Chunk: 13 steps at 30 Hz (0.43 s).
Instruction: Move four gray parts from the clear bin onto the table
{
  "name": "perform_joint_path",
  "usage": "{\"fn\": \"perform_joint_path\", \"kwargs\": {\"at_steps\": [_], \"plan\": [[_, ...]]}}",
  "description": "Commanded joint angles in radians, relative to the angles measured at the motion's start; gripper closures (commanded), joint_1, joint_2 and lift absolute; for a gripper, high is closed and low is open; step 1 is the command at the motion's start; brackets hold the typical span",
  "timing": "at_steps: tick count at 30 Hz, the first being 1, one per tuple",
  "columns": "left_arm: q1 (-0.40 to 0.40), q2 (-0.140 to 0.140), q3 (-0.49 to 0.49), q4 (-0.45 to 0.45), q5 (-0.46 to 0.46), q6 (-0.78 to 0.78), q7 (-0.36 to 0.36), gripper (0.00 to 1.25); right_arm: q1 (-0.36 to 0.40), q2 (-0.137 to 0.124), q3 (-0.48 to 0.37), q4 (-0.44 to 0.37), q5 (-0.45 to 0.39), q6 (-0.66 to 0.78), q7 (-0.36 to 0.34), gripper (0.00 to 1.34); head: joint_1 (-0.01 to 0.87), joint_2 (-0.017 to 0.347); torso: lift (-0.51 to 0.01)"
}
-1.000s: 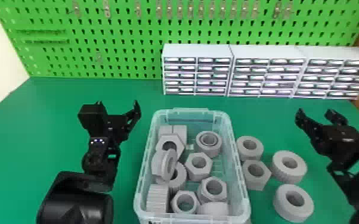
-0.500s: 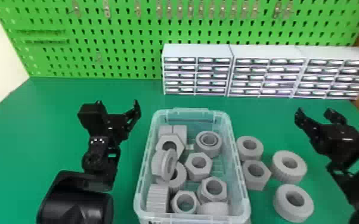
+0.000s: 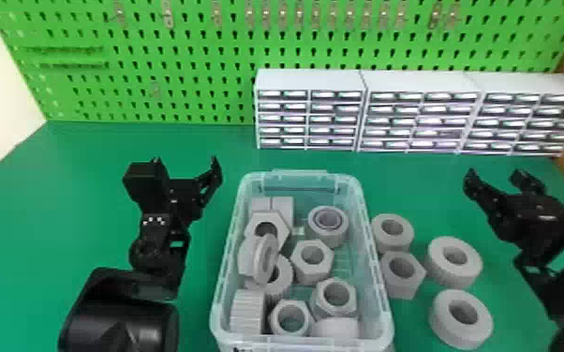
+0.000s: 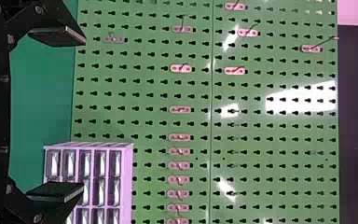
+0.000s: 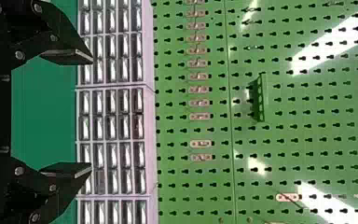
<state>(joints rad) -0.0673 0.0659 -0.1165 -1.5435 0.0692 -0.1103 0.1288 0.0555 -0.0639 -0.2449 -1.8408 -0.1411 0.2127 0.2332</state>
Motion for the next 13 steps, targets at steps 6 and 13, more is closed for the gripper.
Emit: {"fn": "perform_joint_path", "kwargs": {"at_steps": [6, 13], "plan": [[0.0, 0.0, -0.002, 0.0, 0.004, 0.003, 0.0, 0.18, -0.002, -0.001, 0.006, 0.0, 0.003, -0.003, 0.0, 0.45, 0.693, 0.072, -0.052], [-0.003, -0.002, 0.0, 0.0, 0.004, 0.004, 0.0, 0.18, -0.009, -0.004, 0.006, 0.0, 0.006, -0.003, 0.0, 0.45, 0.693, 0.072, -0.052]]}}
